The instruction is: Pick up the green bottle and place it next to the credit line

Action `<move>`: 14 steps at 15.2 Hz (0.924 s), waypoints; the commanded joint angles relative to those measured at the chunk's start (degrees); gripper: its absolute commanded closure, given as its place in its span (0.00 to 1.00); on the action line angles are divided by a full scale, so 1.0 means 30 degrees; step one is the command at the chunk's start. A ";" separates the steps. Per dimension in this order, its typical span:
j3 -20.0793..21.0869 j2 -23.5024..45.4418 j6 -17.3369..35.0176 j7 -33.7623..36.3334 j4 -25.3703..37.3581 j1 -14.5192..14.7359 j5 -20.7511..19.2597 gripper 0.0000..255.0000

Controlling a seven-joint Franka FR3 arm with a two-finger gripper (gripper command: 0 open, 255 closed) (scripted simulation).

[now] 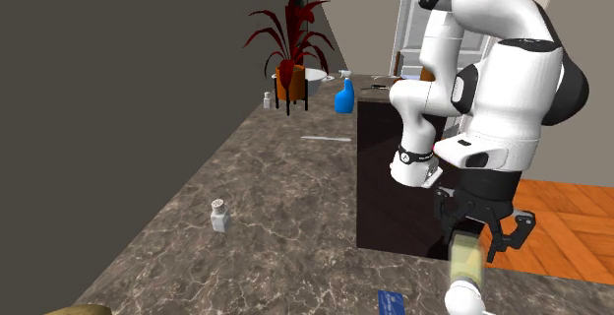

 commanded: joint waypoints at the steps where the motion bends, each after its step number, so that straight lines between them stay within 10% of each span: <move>1: 0.0018 0.0264 0.0532 0.0046 -0.0252 -0.0004 -0.0072 1.00; 14: 0.0068 0.2012 0.3239 0.0471 -0.1255 -0.0016 -0.0694 1.00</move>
